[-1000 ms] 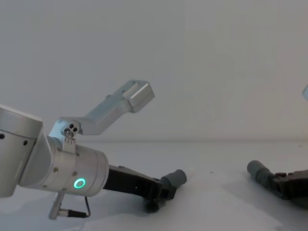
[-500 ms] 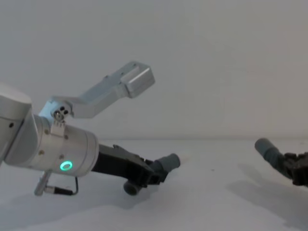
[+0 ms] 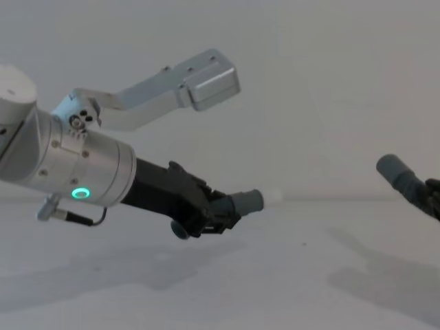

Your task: Use both hands to pick up one end of the pipe from the table, align the ends, and insert them.

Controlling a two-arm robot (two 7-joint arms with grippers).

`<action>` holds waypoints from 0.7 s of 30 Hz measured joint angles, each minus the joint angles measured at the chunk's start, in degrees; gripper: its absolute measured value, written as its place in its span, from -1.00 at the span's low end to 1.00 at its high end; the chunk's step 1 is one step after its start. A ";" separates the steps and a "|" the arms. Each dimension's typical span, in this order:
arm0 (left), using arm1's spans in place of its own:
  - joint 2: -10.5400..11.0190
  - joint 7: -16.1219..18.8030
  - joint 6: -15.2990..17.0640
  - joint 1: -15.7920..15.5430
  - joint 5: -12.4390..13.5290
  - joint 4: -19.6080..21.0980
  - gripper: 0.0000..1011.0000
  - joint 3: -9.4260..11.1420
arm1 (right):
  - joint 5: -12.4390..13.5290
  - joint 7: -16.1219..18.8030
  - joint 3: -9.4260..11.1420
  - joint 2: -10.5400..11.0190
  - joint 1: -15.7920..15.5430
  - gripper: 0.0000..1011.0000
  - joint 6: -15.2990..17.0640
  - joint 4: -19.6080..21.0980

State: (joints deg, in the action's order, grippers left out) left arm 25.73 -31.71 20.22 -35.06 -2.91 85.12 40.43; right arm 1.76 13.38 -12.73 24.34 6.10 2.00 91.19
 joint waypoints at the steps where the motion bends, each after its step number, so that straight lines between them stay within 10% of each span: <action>1: 0.28 -0.30 -0.29 -0.44 0.44 0.13 -0.32 0.41 | 0.00 0.00 0.00 0.00 0.00 -0.85 0.00 0.00; 21: 4.25 -7.49 -7.18 -9.31 13.96 1.73 -0.32 8.91 | -10.33 5.67 -2.57 8.28 3.41 -0.85 -22.39 -4.20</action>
State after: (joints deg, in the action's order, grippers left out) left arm 29.97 -39.20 13.04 -44.37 11.05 86.86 49.34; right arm -8.57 19.05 -15.29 32.61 9.52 -20.39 86.99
